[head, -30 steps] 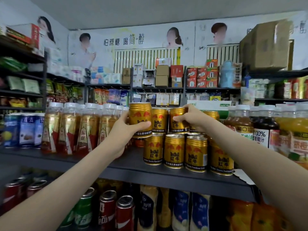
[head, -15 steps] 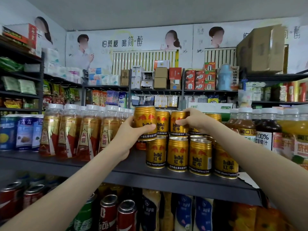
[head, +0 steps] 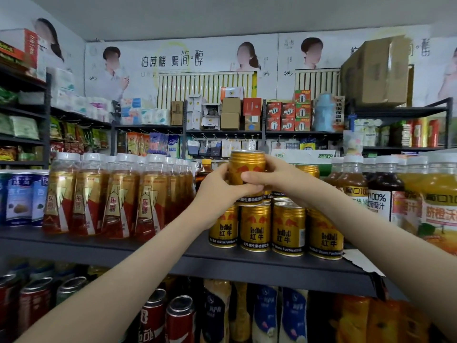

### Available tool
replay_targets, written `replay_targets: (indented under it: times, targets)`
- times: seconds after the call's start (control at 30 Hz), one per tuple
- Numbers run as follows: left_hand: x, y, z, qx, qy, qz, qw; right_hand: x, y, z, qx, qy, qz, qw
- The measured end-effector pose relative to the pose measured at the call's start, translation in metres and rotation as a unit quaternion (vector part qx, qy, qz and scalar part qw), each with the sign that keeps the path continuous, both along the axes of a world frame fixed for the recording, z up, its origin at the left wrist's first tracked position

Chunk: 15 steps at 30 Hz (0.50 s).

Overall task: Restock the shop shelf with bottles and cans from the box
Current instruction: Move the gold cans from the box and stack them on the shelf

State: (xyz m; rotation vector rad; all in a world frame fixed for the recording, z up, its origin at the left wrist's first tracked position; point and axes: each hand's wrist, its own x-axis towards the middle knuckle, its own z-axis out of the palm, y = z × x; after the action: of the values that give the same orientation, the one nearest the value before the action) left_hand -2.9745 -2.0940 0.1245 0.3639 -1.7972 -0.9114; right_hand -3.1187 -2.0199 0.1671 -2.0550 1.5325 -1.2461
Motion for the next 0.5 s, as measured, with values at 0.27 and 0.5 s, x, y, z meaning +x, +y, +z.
replay_targets:
  times: [0.27,0.5]
  targets:
    - [-0.02,-0.003,-0.01,-0.315,-0.246,0.203,0.894,-0.05,0.001,-0.005,-0.035,-0.106,-0.119,0.987]
    - [-0.02,-0.028,-0.056,-0.494,-0.237,0.235,0.802,-0.081,-0.009,-0.011,-0.008,-0.112,-0.22,0.969]
